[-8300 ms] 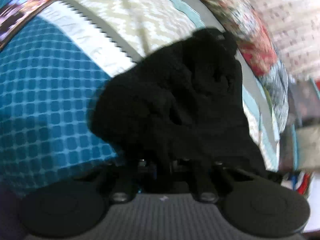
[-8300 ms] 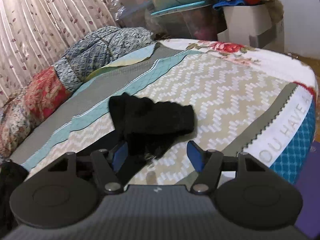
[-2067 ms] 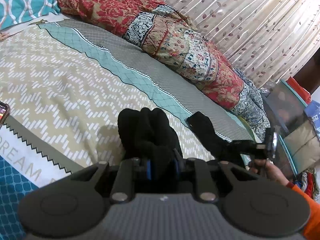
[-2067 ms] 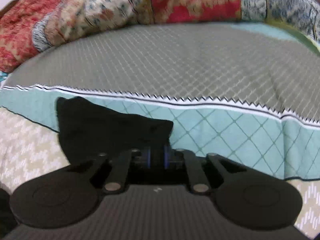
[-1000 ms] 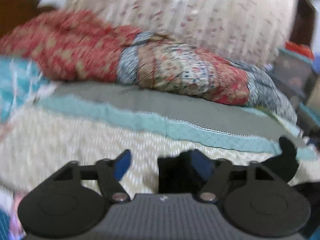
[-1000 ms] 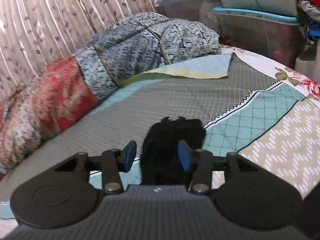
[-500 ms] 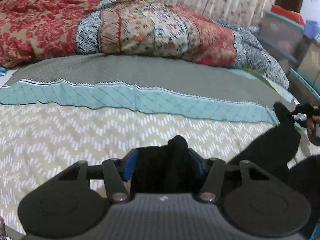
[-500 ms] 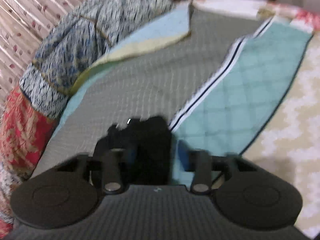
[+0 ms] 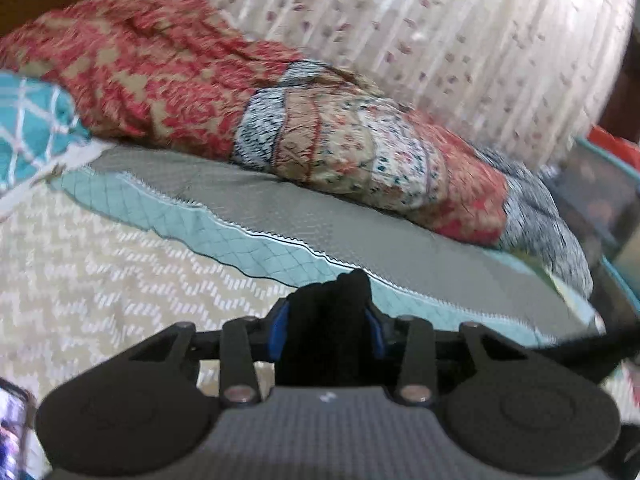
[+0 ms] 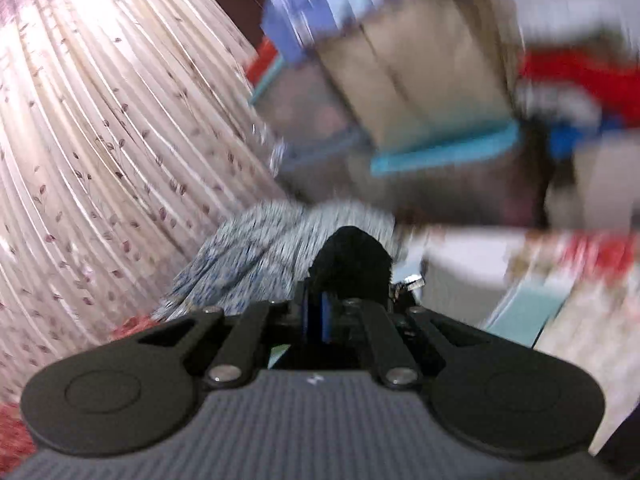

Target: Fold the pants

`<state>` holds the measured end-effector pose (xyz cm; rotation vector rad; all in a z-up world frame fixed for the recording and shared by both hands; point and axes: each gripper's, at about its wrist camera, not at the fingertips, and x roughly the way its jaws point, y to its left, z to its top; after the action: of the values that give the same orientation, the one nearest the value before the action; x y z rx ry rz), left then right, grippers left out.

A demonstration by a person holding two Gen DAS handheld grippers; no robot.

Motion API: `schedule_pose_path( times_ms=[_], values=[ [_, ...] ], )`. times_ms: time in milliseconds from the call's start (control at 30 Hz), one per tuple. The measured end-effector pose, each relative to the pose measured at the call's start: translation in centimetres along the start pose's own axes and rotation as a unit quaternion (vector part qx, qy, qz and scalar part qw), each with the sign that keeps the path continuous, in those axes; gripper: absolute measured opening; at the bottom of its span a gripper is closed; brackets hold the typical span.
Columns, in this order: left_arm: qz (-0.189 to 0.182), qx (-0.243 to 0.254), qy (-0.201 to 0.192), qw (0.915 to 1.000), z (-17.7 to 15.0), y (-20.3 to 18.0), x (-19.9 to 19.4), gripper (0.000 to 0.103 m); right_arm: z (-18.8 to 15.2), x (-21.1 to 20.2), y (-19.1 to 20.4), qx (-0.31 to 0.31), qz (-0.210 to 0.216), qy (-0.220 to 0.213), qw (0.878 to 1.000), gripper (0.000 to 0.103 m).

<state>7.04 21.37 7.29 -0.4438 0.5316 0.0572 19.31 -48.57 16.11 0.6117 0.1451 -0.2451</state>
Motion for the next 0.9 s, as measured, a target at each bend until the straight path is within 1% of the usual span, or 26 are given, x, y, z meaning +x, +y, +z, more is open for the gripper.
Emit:
schedule_pose_path(
  times_ms=[67, 133, 200, 233, 267, 300, 333, 367, 400, 433, 467, 500, 533, 567, 600, 633, 667, 700, 733, 767, 800, 833, 867, 900],
  values=[
    [-0.008, -0.025, -0.001, 0.9997, 0.2, 0.1, 1.1, 0.036, 0.8, -0.1, 0.4, -0.012, -0.021, -0.002, 1.000, 0.008],
    [-0.006, -0.035, -0.002, 0.9994, 0.3, 0.0, 2.8, 0.037, 0.8, 1.0, 0.2, -0.017, -0.044, 0.004, 0.999, 0.008],
    [0.000, -0.034, 0.013, 0.9993, 0.3, -0.3, 5.5, 0.043, -0.2, 3.5, -0.4, -0.032, -0.077, 0.014, 0.996, 0.009],
    [0.011, -0.031, 0.030, 0.9990, 0.1, -0.4, 6.9, 0.054, -1.1, 5.2, -0.7, -0.047, -0.101, 0.025, 0.993, 0.009],
    [0.030, -0.030, 0.052, 0.9977, 0.0, -0.5, 8.5, 0.056, -2.2, 6.9, -1.3, -0.066, -0.117, 0.048, 0.990, 0.010],
    [0.045, -0.035, 0.070, 0.9960, 0.0, -0.3, 9.6, 0.056, -3.6, 8.3, -1.9, -0.082, -0.144, 0.076, 0.983, 0.013],
    [0.043, -0.044, 0.082, 0.9947, -0.1, 0.0, 10.2, 0.057, -4.9, 9.2, -2.6, -0.084, -0.179, 0.094, 0.976, 0.015],
    [0.031, -0.054, 0.083, 0.9946, -0.1, 0.4, 10.0, 0.058, -5.8, 9.5, -3.3, -0.069, -0.200, 0.100, 0.972, 0.015],
    [0.024, -0.059, 0.076, 0.9951, -0.1, 0.7, 9.5, 0.059, -6.7, 9.1, -4.2, -0.042, -0.193, 0.098, 0.975, 0.016],
    [0.025, -0.059, 0.066, 0.9958, 0.0, 1.0, 8.7, 0.063, -7.4, 8.4, -4.6, -0.026, -0.175, 0.094, 0.980, 0.018],
    [0.031, -0.058, 0.055, 0.9963, 0.0, 1.4, 7.9, 0.066, -8.3, 7.8, -4.1, -0.041, -0.165, 0.090, 0.981, 0.018],
    [0.038, -0.060, 0.045, 0.9965, 0.0, 1.8, 7.0, 0.067, -9.1, 7.2, -3.1, -0.073, -0.155, 0.085, 0.982, 0.018],
    [0.044, -0.062, 0.037, 0.9964, -0.1, 2.2, 6.2, 0.067, -10.1, 6.5, -1.5, -0.109, -0.127, 0.085, 0.982, 0.019],
    [0.046, -0.066, 0.030, 0.9963, -0.1, 2.7, 5.3, 0.067, -11.0, 5.9, 0.2, -0.140, -0.086, 0.094, 0.982, 0.019],
    [0.046, -0.069, 0.025, 0.9962, -0.3, 3.0, 4.6, 0.068, -12.2, 5.5, 2.3, -0.170, -0.028, 0.114, 0.978, 0.024],
    [0.051, -0.071, 0.021, 0.9959, -0.7, 3.3, 3.9, 0.071, -13.5, 5.1, 4.6, -0.194, 0.030, 0.137, 0.971, 0.033],
    [0.058, -0.073, 0.019, 0.9955, -1.1, 3.4, 3.2, 0.073, -15.1, 4.6, 7.1, -0.218, 0.092, 0.159, 0.958, 0.040],
    [0.058, -0.073, 0.021, 0.9954, -1.6, 3.4, 2.9, 0.074, -17.0, 4.0, 9.9, -0.247, 0.158, 0.180, 0.939, 0.055],
    [0.056, -0.072, 0.026, 0.9955, -2.4, 3.3, 2.3, 0.076, -19.2, 3.0, 12.9, -0.282, 0.224, 0.201, 0.911, 0.064],
    [0.056, -0.067, 0.033, 0.9957, -3.0, 3.1, 2.1, 0.078, -21.3, 2.0, 15.5, -0.316, 0.274, 0.216, 0.882, 0.066],
    [0.059, -0.060, 0.041, 0.9956, -3.8, 2.9, 1.8, 0.079, -23.8, 0.8, 18.0, -0.348, 0.318, 0.229, 0.851, 0.067],
    [0.064, -0.049, 0.053, 0.9953, -4.8, 2.5, 1.5, 0.082, -26.3, -0.5, 20.2, -0.377, 0.355, 0.242, 0.821, 0.067],
    [0.069, -0.041, 0.065, 0.9947, -5.9, 2.4, 0.9, 0.088, -28.4, -1.4, 21.9, -0.396, 0.382, 0.256, 0.795, 0.067],
    [0.072, -0.032, 0.079, 0.9937, -6.8, 2.2, 0.8, 0.090, -30.6, -2.2, 23.5, -0.410, 0.407, 0.272, 0.770, 0.068]
  ],
)
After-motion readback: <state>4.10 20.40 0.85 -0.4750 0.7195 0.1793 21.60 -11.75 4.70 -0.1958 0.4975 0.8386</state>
